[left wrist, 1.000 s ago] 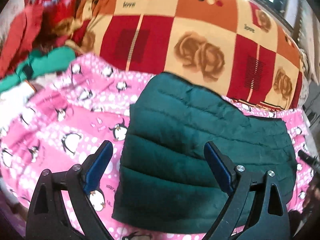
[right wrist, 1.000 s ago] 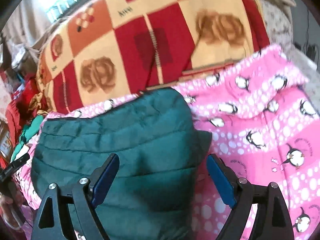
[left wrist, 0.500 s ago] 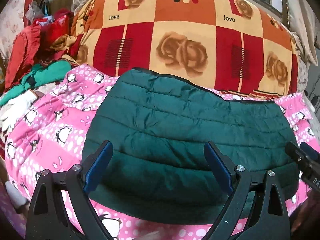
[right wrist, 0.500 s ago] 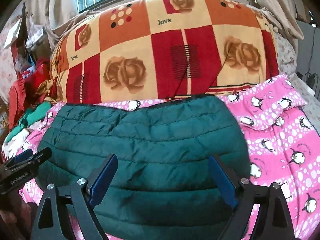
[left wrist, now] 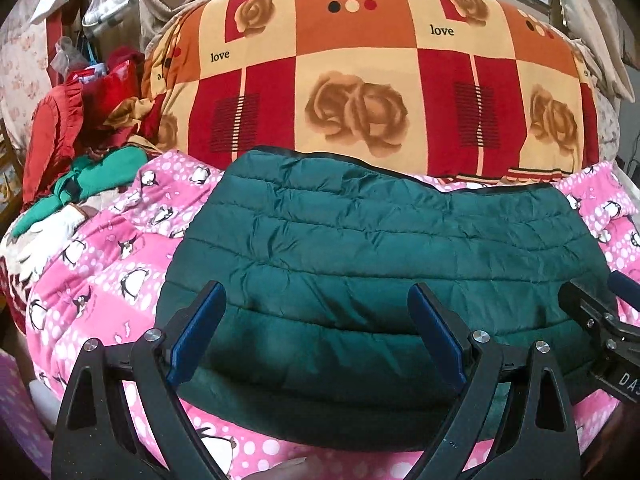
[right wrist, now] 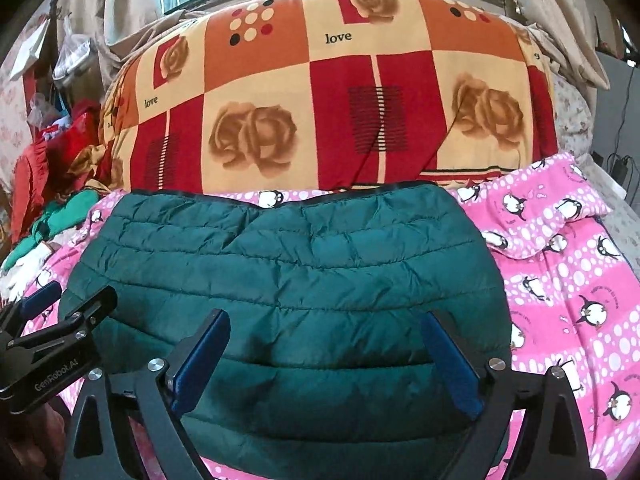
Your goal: Fold large clothes
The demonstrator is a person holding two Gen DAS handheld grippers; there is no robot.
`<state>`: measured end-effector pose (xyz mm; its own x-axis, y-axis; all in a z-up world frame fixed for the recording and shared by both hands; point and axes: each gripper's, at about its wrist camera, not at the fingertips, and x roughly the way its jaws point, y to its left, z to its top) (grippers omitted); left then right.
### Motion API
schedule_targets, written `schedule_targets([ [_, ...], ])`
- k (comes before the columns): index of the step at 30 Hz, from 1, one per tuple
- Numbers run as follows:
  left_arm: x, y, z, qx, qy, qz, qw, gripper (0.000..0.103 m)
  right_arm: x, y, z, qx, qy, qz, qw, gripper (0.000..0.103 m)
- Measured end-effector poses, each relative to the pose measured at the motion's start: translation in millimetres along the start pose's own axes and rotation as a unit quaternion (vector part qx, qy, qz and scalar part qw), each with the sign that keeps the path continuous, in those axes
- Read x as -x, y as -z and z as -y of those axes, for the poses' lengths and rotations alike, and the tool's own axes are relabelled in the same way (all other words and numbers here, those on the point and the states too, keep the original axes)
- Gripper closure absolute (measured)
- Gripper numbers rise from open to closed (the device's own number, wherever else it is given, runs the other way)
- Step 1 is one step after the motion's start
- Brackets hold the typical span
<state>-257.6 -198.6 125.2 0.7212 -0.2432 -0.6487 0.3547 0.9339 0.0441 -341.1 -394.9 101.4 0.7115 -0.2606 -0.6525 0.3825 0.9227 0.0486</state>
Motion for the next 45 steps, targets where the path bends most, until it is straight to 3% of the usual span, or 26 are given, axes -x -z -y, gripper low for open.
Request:
schedule_targets([
  [45, -23, -11, 9, -0.002, -0.038, -0.006, 0.9993, 0.011, -23, -10, -4, 0.029, 0.018, 0.004, 0.999, 0.008],
])
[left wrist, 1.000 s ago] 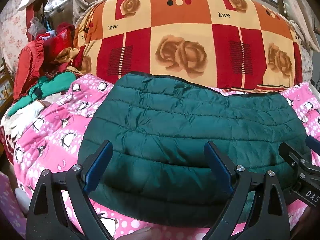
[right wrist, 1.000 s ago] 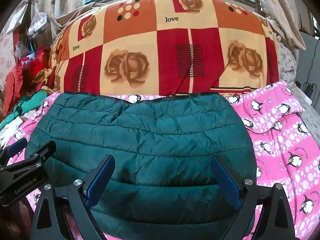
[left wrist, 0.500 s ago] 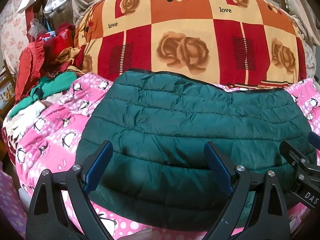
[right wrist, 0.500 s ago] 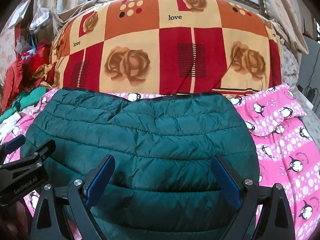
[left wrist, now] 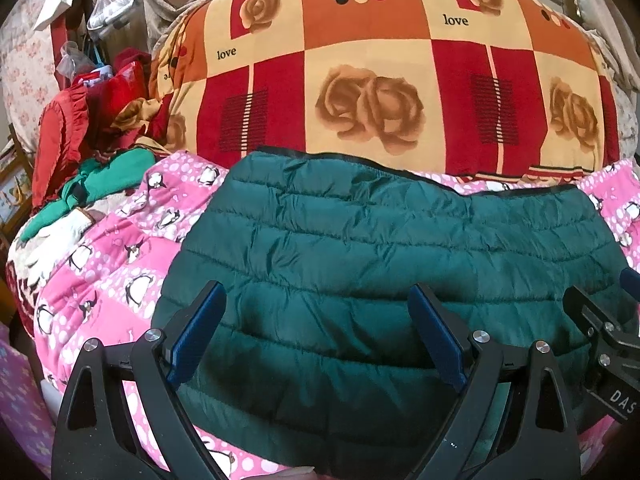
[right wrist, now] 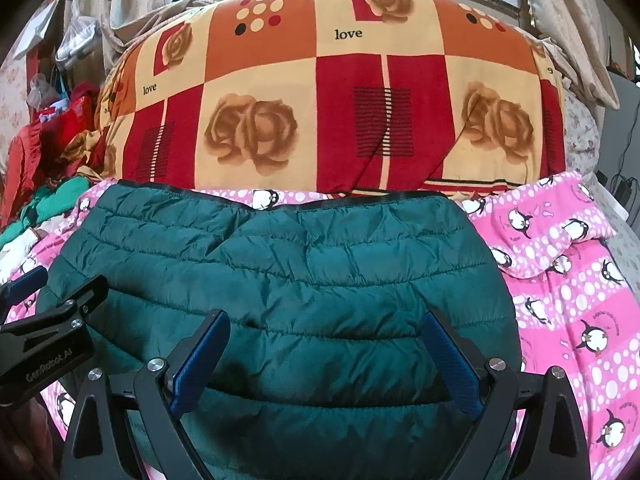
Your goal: Fold large clothes
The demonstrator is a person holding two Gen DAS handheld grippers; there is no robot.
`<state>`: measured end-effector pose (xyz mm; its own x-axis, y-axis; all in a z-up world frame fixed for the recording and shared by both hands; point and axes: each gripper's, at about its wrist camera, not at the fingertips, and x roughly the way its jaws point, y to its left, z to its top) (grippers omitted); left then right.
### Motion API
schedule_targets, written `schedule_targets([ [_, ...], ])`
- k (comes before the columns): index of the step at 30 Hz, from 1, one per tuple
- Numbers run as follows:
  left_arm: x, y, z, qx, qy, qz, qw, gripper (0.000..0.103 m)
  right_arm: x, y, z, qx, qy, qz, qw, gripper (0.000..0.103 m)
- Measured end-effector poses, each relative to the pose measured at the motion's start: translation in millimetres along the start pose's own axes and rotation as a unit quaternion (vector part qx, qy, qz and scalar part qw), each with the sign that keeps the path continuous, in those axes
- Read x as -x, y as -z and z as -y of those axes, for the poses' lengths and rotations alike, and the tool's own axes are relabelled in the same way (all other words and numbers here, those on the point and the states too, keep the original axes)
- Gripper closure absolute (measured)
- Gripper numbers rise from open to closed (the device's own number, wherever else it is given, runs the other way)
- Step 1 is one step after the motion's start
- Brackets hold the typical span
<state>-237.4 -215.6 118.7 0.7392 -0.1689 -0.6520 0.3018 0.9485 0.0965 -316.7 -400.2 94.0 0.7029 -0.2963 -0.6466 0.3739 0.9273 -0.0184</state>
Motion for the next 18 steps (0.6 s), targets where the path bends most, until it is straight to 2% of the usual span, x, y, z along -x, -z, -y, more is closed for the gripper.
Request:
schedule_targets([
  [18, -5.2, -2.5, 0.3, 0.001, -0.003, -0.006, 1.0000, 0.011, -2.6, -4.3, -5.2, 0.003, 0.001, 0.002, 1.000, 0.008],
])
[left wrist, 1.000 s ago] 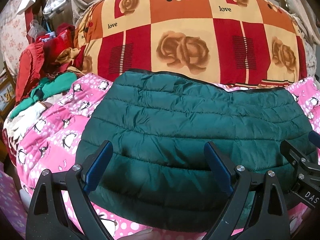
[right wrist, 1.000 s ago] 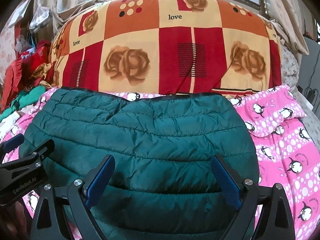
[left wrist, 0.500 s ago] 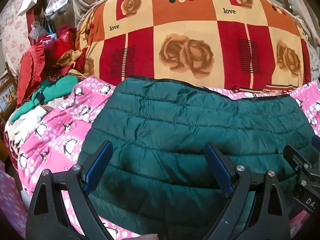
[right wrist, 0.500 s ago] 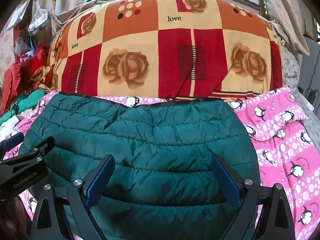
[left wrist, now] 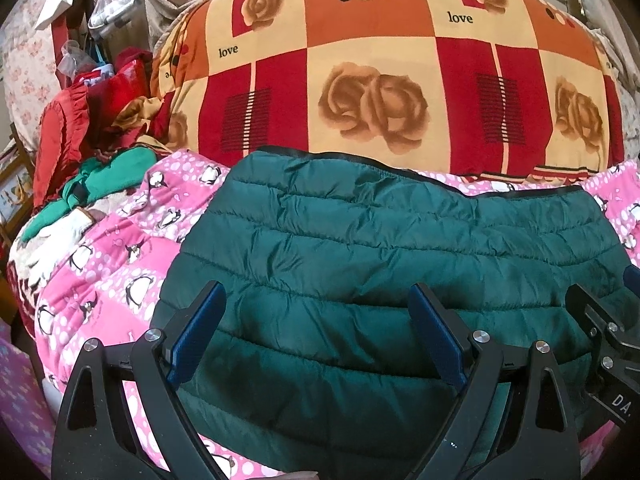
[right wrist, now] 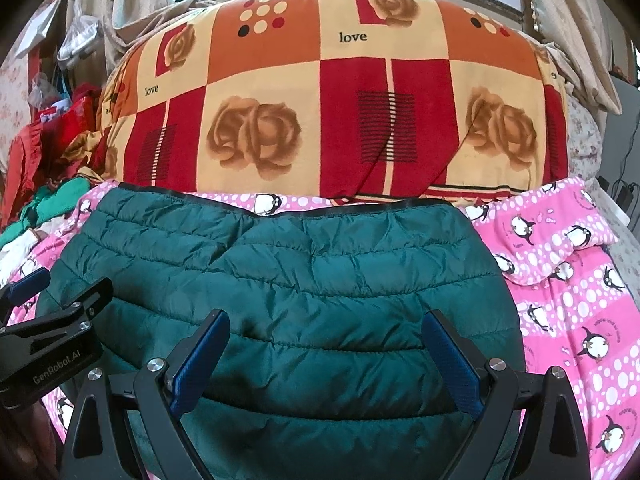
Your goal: Fold large clothes
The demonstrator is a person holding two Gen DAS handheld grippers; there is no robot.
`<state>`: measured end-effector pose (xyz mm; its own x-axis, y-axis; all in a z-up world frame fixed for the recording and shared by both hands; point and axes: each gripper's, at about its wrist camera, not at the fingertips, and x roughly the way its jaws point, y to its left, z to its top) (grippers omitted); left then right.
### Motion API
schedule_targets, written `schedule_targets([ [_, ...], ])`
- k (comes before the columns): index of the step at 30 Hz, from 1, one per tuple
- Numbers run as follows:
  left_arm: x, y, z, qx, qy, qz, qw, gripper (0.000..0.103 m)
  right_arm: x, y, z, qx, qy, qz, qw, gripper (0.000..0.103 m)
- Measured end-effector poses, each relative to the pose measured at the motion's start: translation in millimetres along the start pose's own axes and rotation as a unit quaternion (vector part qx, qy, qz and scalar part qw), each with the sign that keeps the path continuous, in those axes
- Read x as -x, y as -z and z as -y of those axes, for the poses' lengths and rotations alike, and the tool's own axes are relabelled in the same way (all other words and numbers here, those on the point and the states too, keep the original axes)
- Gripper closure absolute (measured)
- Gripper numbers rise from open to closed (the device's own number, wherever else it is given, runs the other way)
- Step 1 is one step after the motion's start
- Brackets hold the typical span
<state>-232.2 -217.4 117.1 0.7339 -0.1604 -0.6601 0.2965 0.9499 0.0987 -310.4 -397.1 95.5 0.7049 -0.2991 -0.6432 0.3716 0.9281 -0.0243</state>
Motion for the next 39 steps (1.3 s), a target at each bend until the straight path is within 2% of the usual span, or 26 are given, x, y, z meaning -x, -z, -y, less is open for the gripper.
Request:
schedule_targets([
  [19, 1, 2, 0, -0.002, 0.002, 0.000, 1.0000, 0.011, 1, 1, -1, -0.009, 0.000, 0.000, 1.000, 0.008],
  [28, 6, -1, 15, -0.012, 0.000, 0.006, 0.9999, 0.011, -1, 1, 4, -0.023, -0.004, -0.002, 1.000, 0.007],
  [39, 3, -1, 8, 0.007, 0.000, -0.003, 1.0000, 0.011, -4, 0, 6, -0.026, -0.005, -0.004, 1.000, 0.007],
])
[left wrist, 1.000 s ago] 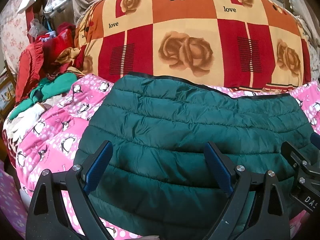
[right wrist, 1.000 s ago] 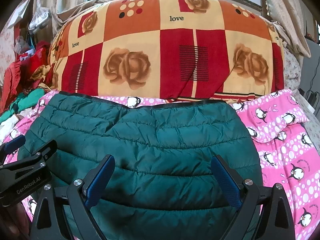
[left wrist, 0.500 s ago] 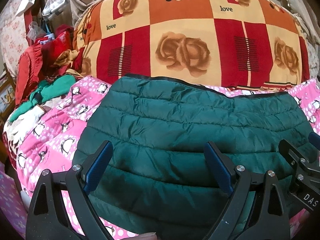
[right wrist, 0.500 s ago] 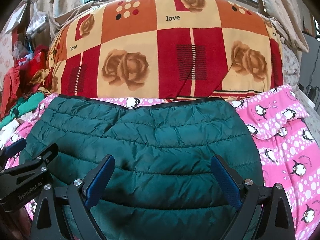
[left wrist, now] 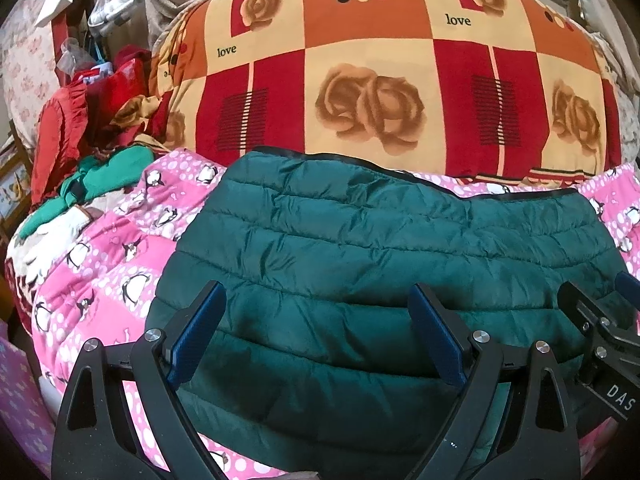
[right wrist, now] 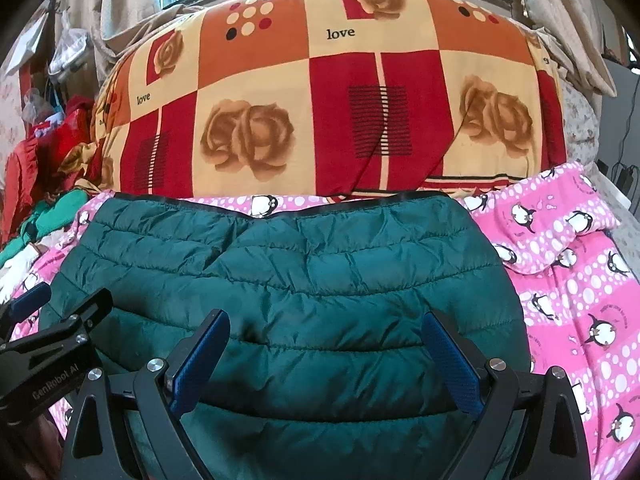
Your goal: Fold large clothes
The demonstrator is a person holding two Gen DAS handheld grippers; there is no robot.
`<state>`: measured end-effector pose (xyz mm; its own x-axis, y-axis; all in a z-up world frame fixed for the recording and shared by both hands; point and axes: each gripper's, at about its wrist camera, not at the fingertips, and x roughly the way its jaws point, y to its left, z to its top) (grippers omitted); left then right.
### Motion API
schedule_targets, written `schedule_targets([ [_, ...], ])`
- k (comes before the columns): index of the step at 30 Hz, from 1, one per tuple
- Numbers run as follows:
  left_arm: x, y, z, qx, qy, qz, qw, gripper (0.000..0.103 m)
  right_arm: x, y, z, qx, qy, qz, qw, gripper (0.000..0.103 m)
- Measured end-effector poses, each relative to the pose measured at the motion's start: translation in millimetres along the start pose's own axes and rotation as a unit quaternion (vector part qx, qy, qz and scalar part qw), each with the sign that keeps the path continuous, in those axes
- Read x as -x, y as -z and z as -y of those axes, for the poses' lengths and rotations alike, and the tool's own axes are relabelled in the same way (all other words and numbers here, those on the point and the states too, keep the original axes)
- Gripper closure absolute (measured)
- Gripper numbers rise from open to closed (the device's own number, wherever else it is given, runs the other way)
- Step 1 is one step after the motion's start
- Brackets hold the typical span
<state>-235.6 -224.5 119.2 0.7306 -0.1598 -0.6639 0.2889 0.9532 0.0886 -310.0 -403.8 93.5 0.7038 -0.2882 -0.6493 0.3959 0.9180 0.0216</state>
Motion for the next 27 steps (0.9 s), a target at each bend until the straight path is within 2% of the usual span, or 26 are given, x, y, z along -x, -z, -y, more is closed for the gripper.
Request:
schedule_targets([
  [27, -6.7, 2.2, -6.2, 0.000, 0.001, -0.003, 1.0000, 0.011, -3.8, -2.3, -6.9, 0.004, 0.004, -0.006, 1.000, 0.007],
])
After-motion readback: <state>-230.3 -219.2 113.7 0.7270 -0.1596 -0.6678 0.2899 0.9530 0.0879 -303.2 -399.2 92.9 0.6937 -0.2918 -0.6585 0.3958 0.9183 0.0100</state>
